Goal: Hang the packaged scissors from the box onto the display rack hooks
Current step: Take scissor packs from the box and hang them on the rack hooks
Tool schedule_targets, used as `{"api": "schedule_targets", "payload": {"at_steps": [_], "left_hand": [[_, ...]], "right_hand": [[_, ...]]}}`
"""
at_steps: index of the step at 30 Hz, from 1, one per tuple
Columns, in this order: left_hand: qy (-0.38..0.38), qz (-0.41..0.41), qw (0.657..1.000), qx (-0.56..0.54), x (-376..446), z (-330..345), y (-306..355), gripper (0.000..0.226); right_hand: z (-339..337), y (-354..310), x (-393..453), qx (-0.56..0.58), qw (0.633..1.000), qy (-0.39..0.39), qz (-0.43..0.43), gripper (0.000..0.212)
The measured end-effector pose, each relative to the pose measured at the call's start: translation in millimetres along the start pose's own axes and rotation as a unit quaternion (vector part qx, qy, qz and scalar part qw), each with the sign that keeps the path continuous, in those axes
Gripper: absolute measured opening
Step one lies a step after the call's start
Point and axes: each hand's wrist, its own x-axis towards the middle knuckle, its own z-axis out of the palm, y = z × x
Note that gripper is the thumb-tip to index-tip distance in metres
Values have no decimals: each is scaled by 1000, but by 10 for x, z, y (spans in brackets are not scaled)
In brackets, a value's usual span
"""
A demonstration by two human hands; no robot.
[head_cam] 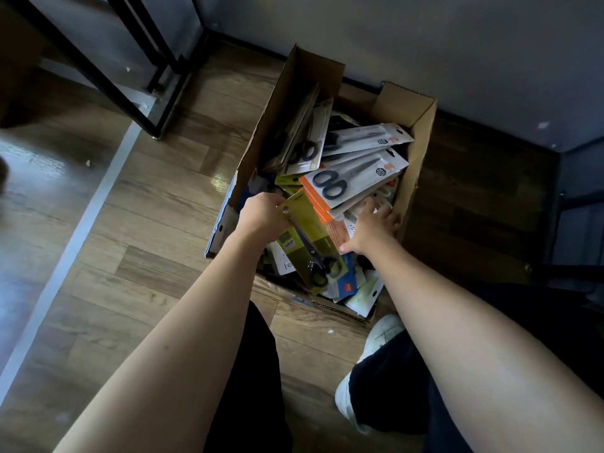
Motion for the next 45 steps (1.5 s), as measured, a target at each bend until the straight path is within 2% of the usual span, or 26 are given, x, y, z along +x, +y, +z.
{"api": "schedule_targets", "payload": {"at_steps": [3,6,8,11,15,19,23,28,32,36,45], "left_hand": [[22,11,999,-20,-223,37,88,19],[40,11,998,-36,-500,32,190,30],[44,12,998,-36,-686,7,230,32],[36,31,999,-23,-912,-77,272,33],[52,42,997,-22,-1096,-272,379,31],[73,52,996,-10,-1189,-400,386,15],[98,38,994,13,-1250,-444,351,19],[110,20,994,2,-1339,-421,260,16],[134,4,991,0,-1452,-446,269,26],[161,-6,987,-7,-1574,-505,317,15],[175,7,985,4,-1870,-825,657,19]], "right_hand": [[2,13,-119,21,998,54,14,110],[-42,51,-267,63,992,105,14,67],[-121,115,-406,91,992,85,30,46],[-271,275,-631,125,990,23,66,33],[-458,478,-847,147,987,13,70,27],[-547,569,-980,177,980,8,87,29],[-546,573,-1053,201,974,1,104,30],[-536,592,-1086,223,968,0,114,22],[-554,601,-1169,233,965,10,117,21],[-610,621,-1316,246,961,25,121,19],[-1127,648,-1889,302,941,82,132,26]]}}
